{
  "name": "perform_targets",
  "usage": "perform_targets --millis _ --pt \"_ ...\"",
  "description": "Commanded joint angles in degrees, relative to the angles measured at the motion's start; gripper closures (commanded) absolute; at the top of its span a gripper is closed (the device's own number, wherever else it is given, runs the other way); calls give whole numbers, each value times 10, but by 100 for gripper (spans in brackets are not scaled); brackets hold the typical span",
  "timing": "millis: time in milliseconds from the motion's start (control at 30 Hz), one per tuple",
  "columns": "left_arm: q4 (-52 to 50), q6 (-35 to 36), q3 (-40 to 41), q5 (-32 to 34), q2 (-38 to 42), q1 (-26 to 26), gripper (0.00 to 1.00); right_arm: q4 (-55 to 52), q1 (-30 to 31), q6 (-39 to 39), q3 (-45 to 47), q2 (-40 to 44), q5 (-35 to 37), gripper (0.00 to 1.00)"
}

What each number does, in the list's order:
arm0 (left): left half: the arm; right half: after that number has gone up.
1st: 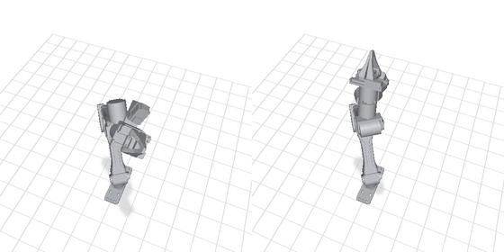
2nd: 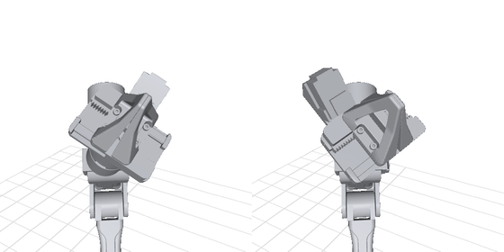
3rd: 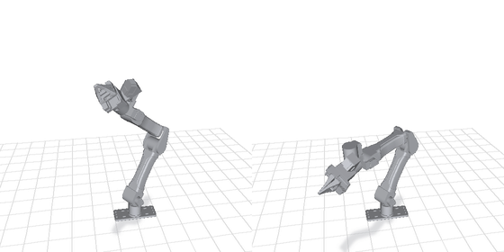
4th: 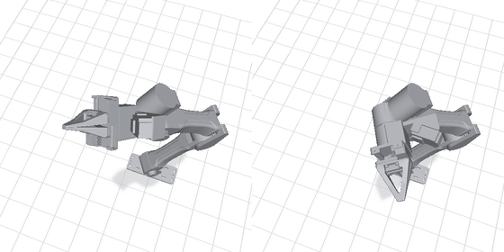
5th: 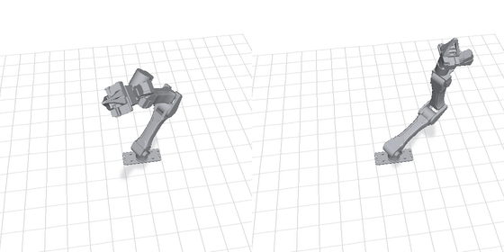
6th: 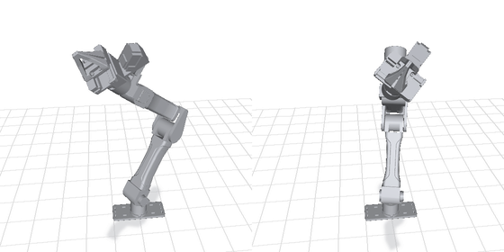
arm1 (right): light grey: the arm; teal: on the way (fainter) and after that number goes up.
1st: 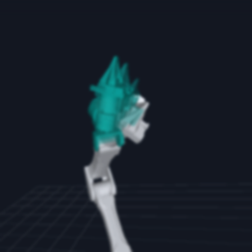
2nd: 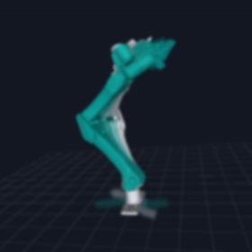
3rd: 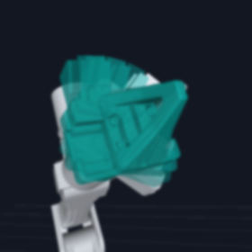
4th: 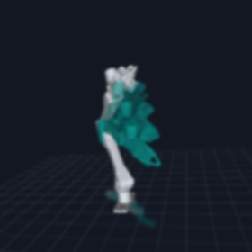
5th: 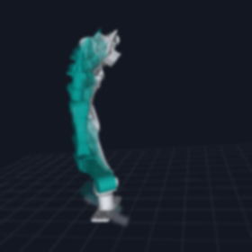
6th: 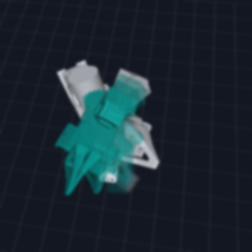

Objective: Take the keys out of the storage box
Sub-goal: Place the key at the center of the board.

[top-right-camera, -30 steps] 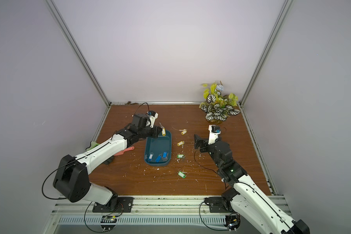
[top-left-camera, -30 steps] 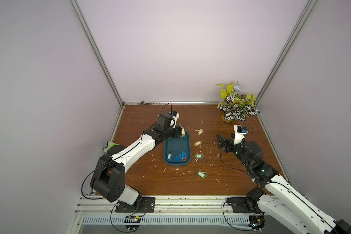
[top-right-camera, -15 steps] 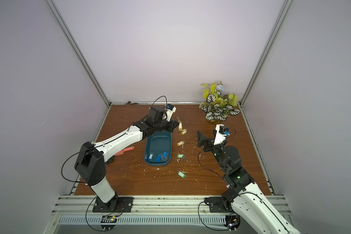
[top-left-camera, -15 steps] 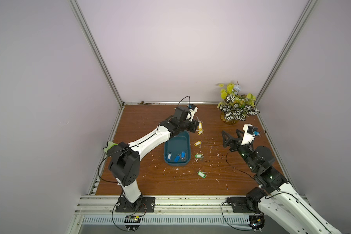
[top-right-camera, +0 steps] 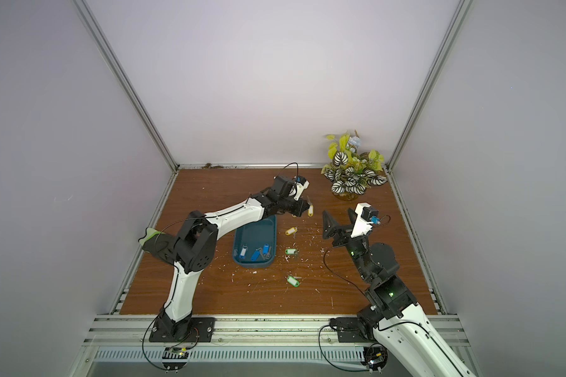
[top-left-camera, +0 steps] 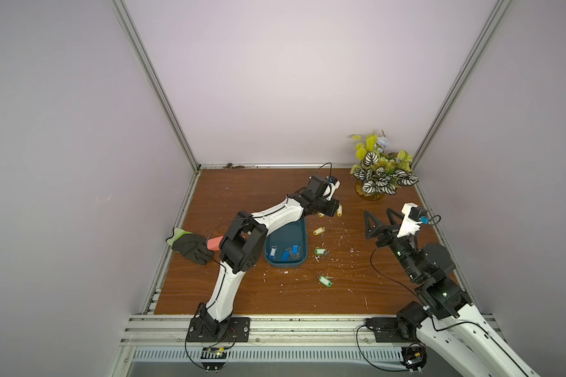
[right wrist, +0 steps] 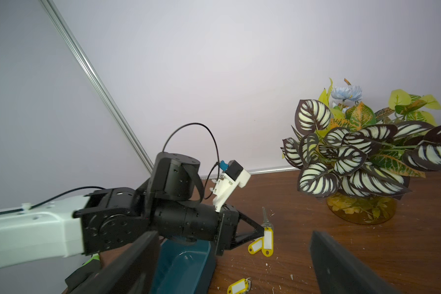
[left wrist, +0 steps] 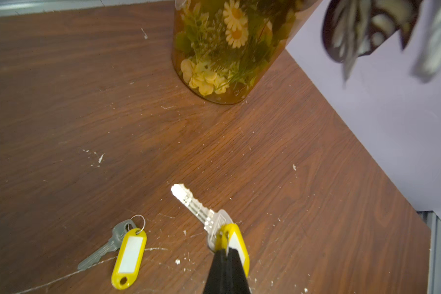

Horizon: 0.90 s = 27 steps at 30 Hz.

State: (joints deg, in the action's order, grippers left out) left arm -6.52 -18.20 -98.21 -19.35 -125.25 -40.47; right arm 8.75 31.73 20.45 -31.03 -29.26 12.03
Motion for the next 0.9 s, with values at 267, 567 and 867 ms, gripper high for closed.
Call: perform_targets --millis 267,567,867 --pt "-2 -4 -109 22 -114 -3 100 2 -3 3 7 4 11 1" --pt "-18 1 -143 45 -152 -4 99 4 -3 9 16 4 11 1" --pt "-47 15 -164 65 -154 -3 81 -7 -3 4 16 9 16 1"
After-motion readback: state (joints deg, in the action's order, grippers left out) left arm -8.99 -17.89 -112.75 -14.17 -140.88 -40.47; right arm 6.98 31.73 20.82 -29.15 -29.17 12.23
